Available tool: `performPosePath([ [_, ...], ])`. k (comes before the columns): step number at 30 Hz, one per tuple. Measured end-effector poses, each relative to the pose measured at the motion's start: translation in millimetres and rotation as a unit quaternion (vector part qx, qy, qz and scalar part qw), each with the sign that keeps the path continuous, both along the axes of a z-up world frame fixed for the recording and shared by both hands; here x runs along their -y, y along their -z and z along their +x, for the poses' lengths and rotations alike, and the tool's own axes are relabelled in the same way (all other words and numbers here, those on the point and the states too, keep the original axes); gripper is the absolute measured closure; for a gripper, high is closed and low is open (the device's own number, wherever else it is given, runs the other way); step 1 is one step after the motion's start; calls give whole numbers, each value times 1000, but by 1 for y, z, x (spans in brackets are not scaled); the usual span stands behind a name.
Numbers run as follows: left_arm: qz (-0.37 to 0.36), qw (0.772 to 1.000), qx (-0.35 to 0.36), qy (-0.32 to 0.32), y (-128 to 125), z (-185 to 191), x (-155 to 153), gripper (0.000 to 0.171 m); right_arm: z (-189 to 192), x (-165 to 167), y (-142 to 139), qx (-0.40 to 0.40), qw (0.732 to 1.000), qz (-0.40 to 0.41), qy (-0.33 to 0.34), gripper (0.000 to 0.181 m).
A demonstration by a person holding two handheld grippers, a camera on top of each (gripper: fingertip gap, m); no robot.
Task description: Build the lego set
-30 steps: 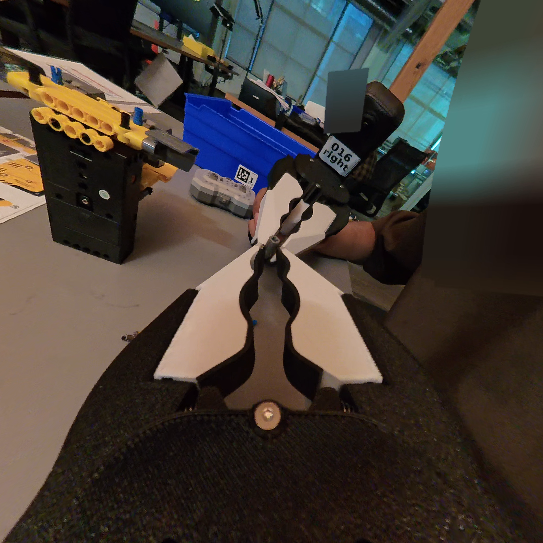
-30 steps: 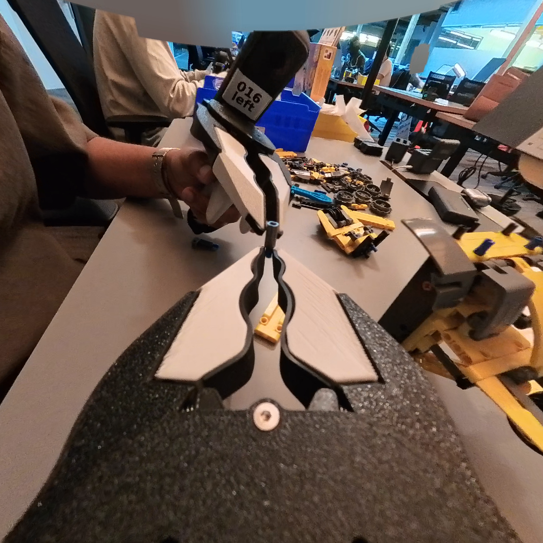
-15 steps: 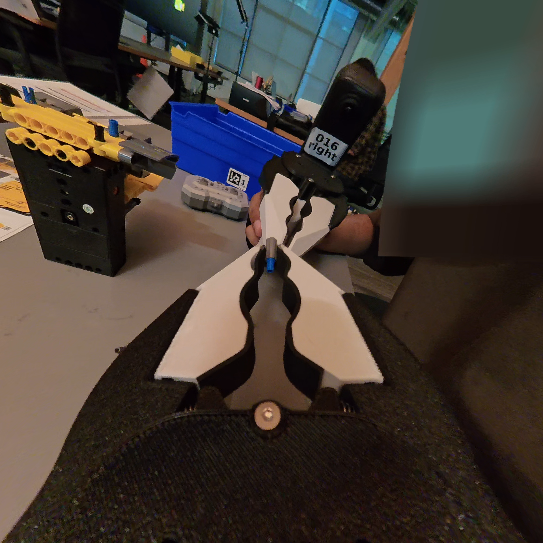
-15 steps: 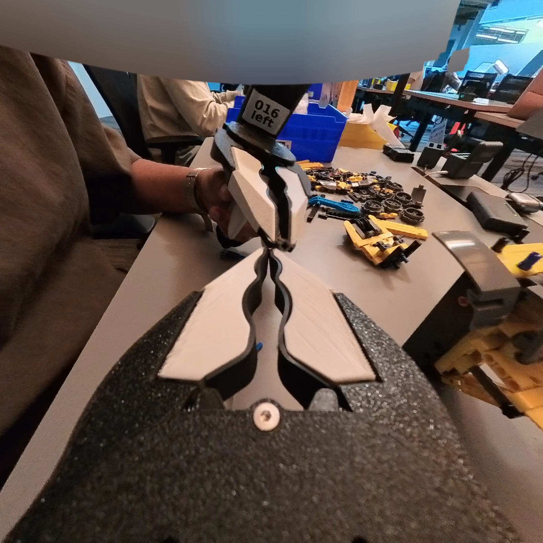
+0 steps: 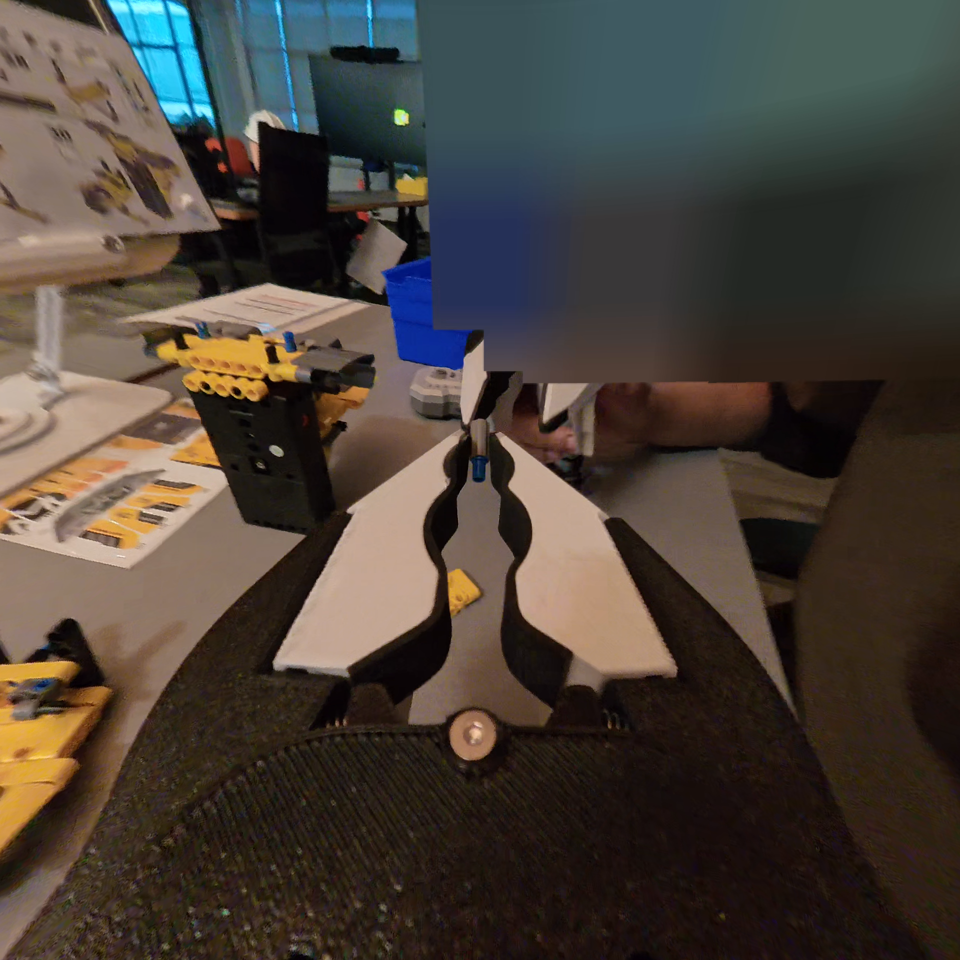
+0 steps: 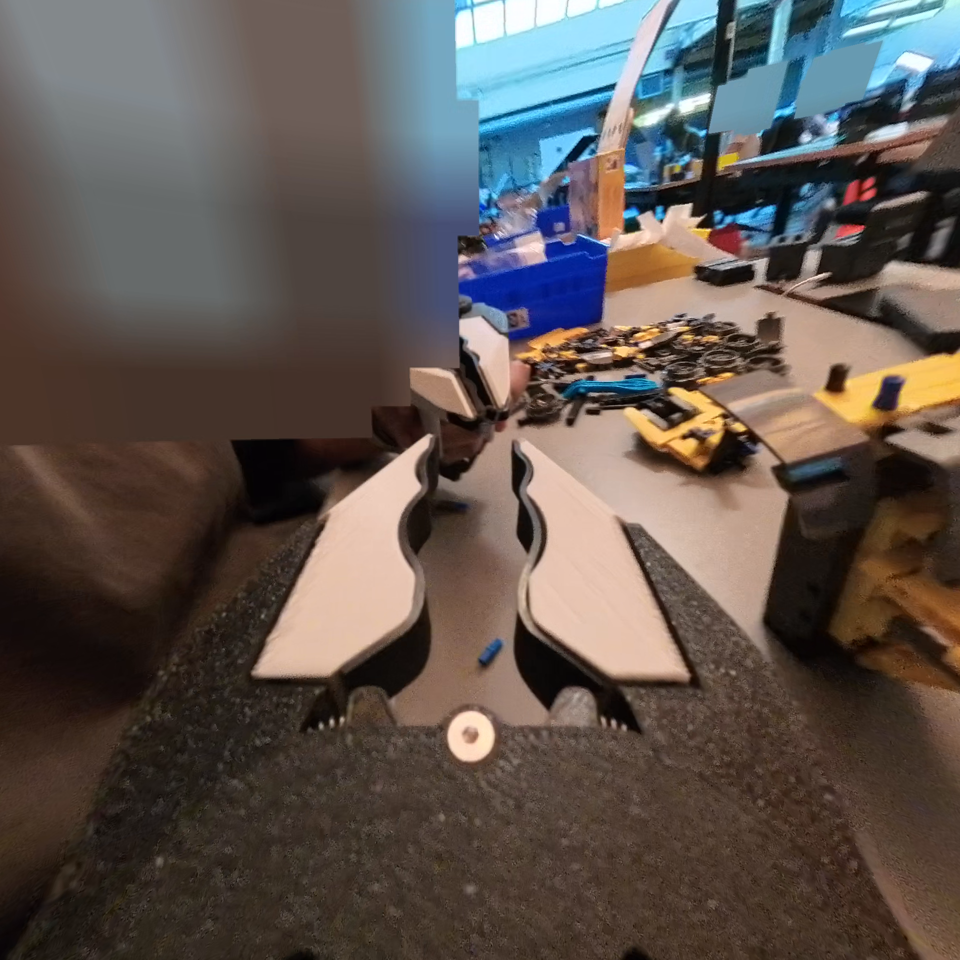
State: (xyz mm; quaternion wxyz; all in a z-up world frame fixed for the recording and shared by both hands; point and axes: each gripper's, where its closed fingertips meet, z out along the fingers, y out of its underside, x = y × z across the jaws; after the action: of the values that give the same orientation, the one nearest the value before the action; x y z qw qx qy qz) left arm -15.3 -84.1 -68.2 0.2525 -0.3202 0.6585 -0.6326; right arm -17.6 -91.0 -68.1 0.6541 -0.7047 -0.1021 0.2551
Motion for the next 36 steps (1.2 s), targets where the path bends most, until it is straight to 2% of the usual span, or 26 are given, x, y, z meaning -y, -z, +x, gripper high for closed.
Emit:
performPosePath([
  [4,80,996,32,-22,10,1,4,168,2,0,-1,-85,996,-19,-23,154],
  [9,120,992,28,-22,22,2,8,168,3,-5,19,-89,992,-85,-14,156],
  [11,130,991,24,-24,25,3,8,168,2,-5,22,-96,991,-96,-18,159],
  [14,145,989,26,-26,28,3,9,168,1,-5,24,-106,988,-107,-24,173],
  [18,145,989,23,-27,30,3,10,167,1,-3,25,-110,987,-111,-33,175],
  [20,105,994,9,-17,25,1,11,160,1,-2,21,-101,990,-93,-36,175],
  [22,20,999,-28,20,14,-5,13,150,2,2,11,-85,994,-61,-39,175],
  [25,-108,989,-73,65,-6,-9,9,148,1,8,-5,-42,998,-4,-35,175],
  [27,-161,978,-98,90,-11,-11,9,148,-3,11,-14,-14,999,26,-30,175],
  [32,-238,948,-140,156,-17,-20,19,155,-16,12,-19,44,997,59,-25,175],
  [36,-257,938,-156,175,-17,-21,20,162,-22,11,-18,64,996,66,-21,175],
])
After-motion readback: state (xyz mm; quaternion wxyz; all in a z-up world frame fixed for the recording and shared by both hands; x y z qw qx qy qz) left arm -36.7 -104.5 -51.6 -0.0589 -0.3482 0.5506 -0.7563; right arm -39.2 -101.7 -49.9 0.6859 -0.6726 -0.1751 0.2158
